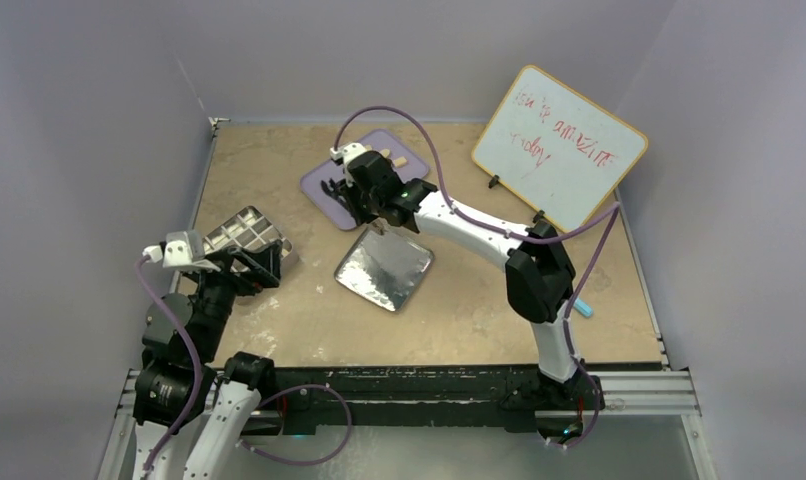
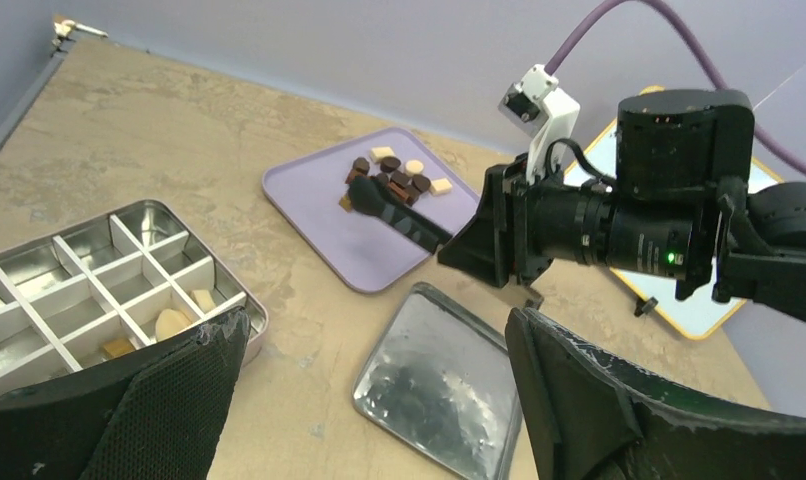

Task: Pack the chocolate
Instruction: Pick up the fake chocolate from the plate, then place the fake chocolate in the packing box.

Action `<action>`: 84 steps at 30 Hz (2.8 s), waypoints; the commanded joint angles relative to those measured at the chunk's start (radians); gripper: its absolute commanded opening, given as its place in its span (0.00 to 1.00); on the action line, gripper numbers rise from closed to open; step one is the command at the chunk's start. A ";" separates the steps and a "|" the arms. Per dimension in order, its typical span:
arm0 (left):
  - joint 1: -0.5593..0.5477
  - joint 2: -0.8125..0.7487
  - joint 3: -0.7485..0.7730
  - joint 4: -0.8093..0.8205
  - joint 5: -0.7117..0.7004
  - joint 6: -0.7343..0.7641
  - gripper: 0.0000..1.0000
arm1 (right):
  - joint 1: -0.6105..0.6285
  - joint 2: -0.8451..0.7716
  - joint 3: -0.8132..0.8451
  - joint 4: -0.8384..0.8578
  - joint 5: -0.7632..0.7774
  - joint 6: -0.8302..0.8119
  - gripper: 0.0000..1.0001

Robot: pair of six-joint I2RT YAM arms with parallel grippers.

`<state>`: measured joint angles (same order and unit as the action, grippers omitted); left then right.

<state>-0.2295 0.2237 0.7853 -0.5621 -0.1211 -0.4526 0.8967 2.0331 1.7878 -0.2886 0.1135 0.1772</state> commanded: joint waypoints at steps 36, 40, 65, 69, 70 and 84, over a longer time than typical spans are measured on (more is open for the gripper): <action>0.004 0.201 -0.011 0.021 0.163 0.014 0.98 | -0.142 0.311 0.288 -0.089 0.211 -0.110 0.35; 0.004 0.201 -0.011 0.022 0.160 0.014 0.98 | -0.143 0.305 0.291 -0.093 0.197 -0.113 0.24; 0.004 0.180 -0.006 0.021 0.149 0.014 0.98 | -0.113 0.004 -0.078 0.219 -0.232 0.133 0.15; 0.004 0.160 -0.006 0.022 0.143 0.012 0.97 | -0.072 0.028 -0.052 0.227 -0.281 0.151 0.15; 0.004 0.155 -0.005 0.023 0.143 0.012 0.98 | -0.062 0.031 -0.051 0.232 -0.291 0.155 0.15; 0.004 0.118 0.000 0.027 0.133 0.006 0.97 | 0.078 0.113 0.037 0.243 -0.357 0.168 0.17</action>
<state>-0.2295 0.3546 0.7712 -0.5632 0.0174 -0.4519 0.9565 2.1345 1.7592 -0.0849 -0.2043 0.3328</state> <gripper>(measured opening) 0.975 0.269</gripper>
